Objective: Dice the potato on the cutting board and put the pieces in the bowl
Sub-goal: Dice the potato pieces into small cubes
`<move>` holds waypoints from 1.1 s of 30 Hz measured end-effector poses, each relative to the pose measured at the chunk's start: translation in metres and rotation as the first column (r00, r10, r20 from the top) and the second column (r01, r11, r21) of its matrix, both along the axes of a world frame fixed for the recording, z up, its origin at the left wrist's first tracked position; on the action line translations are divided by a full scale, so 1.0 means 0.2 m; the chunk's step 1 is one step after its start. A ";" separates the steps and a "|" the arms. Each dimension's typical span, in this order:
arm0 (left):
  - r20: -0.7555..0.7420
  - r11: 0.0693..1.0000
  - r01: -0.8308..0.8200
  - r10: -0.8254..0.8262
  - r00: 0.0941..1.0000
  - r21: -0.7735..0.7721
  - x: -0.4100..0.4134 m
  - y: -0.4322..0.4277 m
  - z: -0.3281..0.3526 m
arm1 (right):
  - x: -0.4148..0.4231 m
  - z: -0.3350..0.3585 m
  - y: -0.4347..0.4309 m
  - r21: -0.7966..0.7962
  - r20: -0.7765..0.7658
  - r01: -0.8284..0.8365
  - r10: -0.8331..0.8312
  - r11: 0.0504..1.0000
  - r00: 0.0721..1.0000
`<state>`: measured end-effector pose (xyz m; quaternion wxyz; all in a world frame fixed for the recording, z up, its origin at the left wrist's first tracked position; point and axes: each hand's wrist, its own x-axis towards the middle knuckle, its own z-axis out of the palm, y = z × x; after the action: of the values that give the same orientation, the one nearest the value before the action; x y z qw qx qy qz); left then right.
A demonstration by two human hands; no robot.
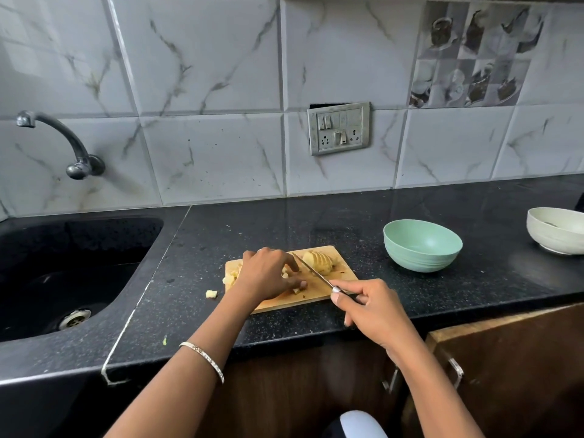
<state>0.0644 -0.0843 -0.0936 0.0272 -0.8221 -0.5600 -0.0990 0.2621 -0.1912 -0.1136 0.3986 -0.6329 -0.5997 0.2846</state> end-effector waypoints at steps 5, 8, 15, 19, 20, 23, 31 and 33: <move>-0.024 0.997 -0.051 0.052 0.998 0.052 -0.05 0.02 -0.01 | -0.01 -0.02 -0.01 -0.038 -0.011 -0.022 0.021 0.999 1.000; -0.016 0.994 -0.081 0.082 0.996 0.070 -0.08 0.03 0.00 | -0.01 -0.02 0.00 -0.045 -0.014 -0.025 0.024 0.999 1.000; 0.072 0.991 -0.100 0.094 0.993 0.087 -0.08 0.00 0.01 | -0.04 -0.04 0.00 -0.013 0.165 0.080 -0.077 0.997 0.983; 0.114 0.991 -0.122 0.115 0.987 0.059 -0.09 -0.02 0.03 | -0.09 -0.06 -0.01 -0.022 0.224 0.055 -0.049 0.998 0.973; 0.159 0.991 -0.124 0.116 0.981 0.044 -0.09 -0.03 0.03 | -0.11 -0.05 -0.01 -0.024 0.200 0.027 -0.022 0.999 0.979; 0.301 0.990 -0.137 0.125 0.945 0.019 -0.08 -0.04 0.06 | -0.19 -0.06 -0.03 -0.015 0.185 -0.015 0.018 1.000 0.983; 0.026 0.970 0.016 -0.010 1.000 -0.244 -0.12 -0.04 0.11 | -0.36 -0.12 0.00 0.026 0.230 0.018 -0.023 1.000 0.973; 0.016 0.962 0.013 -0.009 1.000 -0.274 -0.12 -0.03 0.10 | -0.37 -0.10 0.00 0.054 0.229 0.008 -0.020 0.999 0.973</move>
<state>0.0402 -0.0901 -0.0741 -0.0917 -0.8202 -0.5641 -0.0266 0.1887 -0.1909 -0.1338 0.3451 -0.6549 -0.6447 0.1908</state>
